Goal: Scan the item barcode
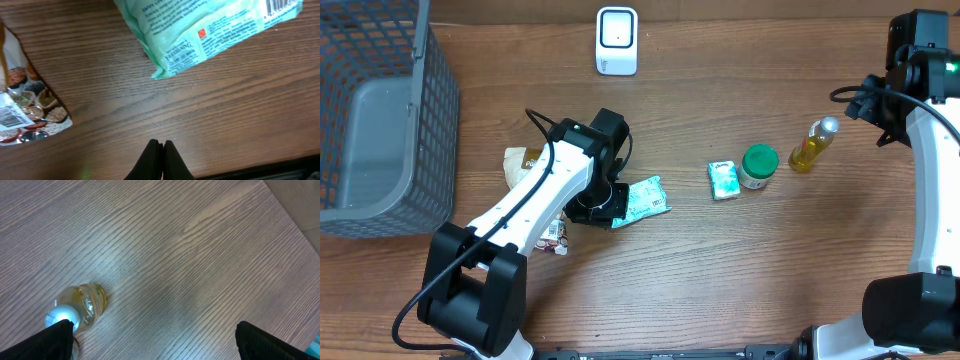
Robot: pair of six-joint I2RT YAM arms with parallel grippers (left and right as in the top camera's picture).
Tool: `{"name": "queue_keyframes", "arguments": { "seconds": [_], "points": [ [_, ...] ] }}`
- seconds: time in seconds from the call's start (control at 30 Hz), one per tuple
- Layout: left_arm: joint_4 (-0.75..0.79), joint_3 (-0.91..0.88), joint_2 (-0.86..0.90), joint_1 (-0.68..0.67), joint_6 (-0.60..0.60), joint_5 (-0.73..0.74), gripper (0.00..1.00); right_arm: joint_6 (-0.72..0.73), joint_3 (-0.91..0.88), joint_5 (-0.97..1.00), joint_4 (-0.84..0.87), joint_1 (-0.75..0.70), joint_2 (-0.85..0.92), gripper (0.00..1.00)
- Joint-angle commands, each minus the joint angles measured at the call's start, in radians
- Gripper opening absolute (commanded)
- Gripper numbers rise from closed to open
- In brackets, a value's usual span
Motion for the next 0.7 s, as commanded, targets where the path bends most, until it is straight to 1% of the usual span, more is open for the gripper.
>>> {"name": "queue_keyframes", "arguments": {
  "seconds": [0.0,0.3,0.67],
  "points": [
    [-0.004,-0.006,0.006,-0.019,-0.003,0.036,0.05,0.008,0.008,0.002,0.005,0.0,0.0,1.0],
    [0.018,-0.074,0.006,-0.076,-0.018,0.043,0.05,0.008,0.008,0.002,0.005,0.0,0.0,1.0],
    [0.133,-0.158,0.006,-0.1,-0.052,0.037,0.04,0.008,0.008,0.003,0.005,0.0,-0.001,1.0]
  ]
}}
